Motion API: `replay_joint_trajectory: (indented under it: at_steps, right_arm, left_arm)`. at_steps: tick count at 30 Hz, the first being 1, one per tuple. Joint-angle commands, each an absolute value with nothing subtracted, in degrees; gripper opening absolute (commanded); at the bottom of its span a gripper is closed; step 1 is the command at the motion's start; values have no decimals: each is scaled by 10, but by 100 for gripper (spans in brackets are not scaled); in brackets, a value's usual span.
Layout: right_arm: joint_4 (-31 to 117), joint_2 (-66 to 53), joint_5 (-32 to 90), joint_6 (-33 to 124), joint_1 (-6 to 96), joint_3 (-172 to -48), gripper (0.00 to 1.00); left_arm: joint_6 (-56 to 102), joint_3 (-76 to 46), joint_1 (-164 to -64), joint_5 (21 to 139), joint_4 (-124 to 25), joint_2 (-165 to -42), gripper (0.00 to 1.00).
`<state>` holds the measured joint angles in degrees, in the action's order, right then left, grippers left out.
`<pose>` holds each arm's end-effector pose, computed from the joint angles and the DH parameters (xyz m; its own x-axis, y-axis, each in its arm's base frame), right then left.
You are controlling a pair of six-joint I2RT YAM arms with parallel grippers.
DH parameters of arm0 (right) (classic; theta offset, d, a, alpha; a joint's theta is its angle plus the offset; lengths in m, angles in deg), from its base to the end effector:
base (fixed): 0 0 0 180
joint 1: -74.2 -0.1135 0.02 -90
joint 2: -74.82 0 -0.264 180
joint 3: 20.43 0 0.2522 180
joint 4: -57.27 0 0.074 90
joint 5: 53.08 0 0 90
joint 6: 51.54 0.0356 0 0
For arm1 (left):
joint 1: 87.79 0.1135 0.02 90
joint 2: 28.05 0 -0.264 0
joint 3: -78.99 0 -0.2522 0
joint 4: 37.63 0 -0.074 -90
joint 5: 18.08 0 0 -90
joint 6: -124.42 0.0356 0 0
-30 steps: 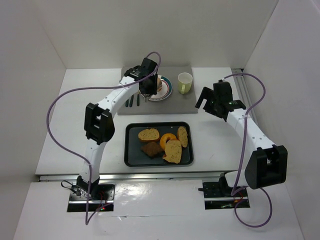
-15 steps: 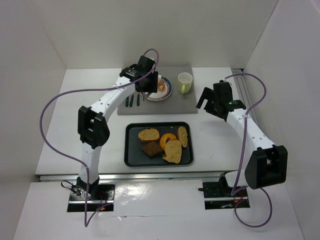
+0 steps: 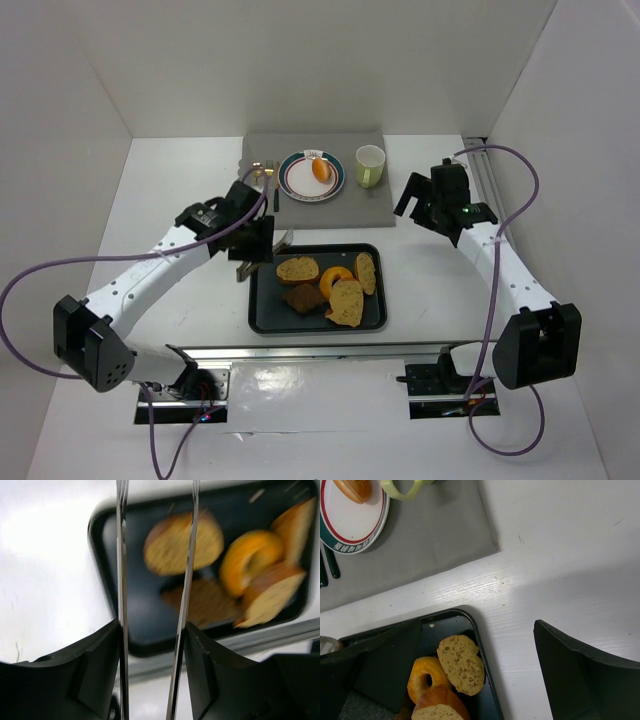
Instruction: Place the bread
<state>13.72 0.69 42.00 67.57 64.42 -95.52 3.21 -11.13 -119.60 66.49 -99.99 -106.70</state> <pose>0.2770 0.0446 0.2976 -0.6337 0.3825 -0.6724 0.2327 0.9232 0.3058 0.2432 -0.1469 0.3362 -0.8116 -0.1036 -0.5749 0.0628 0.9630 -0.2622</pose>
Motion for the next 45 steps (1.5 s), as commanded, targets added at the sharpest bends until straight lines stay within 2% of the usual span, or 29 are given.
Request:
replay_joint_trajectory:
  at_steps: [1,6,16,32,36,37,39,40,45]
  right_arm:
    - [136,16,417,678,639,-955,100]
    - [131,6,417,678,633,-969,100]
    - [120,11,417,678,622,-974,100]
    - [120,16,422,683,616,-962,100]
    - [126,16,422,683,616,-962,100]
    - [126,16,422,683,616,-962,100]
    - [126,16,422,683,616,-962,100]
    - [126,16,422,689,616,-962,100]
    - [131,16,422,689,610,-957,100]
  left_arm:
    - [-30,-200,-1199,681,-1021,-1022,61]
    - [-57,-307,-1199,764,-969,-949,60]
    - [-73,-349,-1193,822,-953,-932,57]
    - [-80,-354,-1193,757,-977,-948,60]
    - [-80,-354,-1193,772,-977,-948,50]
    - [-80,-354,-1193,778,-977,-948,40]
    - [-74,-338,-1193,778,-977,-941,32]
    - [-74,-331,-1193,778,-986,-935,24]
    - [-62,-240,-1193,743,-1029,-909,6]
